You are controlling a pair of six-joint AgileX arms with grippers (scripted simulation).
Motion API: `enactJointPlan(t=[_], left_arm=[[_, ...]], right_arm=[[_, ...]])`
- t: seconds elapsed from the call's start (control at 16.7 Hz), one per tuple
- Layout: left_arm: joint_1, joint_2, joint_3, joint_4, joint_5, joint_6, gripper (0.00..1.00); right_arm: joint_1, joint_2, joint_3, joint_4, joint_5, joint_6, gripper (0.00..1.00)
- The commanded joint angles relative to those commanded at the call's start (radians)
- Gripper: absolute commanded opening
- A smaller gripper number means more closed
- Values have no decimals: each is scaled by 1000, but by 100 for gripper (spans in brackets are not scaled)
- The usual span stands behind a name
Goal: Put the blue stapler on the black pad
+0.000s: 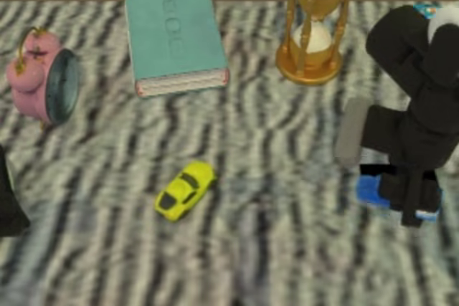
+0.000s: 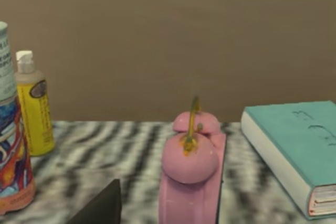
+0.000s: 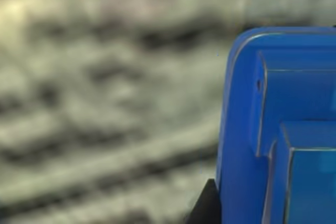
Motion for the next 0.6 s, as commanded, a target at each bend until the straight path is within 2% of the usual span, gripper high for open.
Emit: enactJointPlan(t=[0.42,0.6], left_arm=[[0,0,0,0,0,0,100],[0,0,0,0,0,0,100]], right_arm=[[-154,187,298,-130,3,-446,0],[-203,228,381,-158,3,-553,0]])
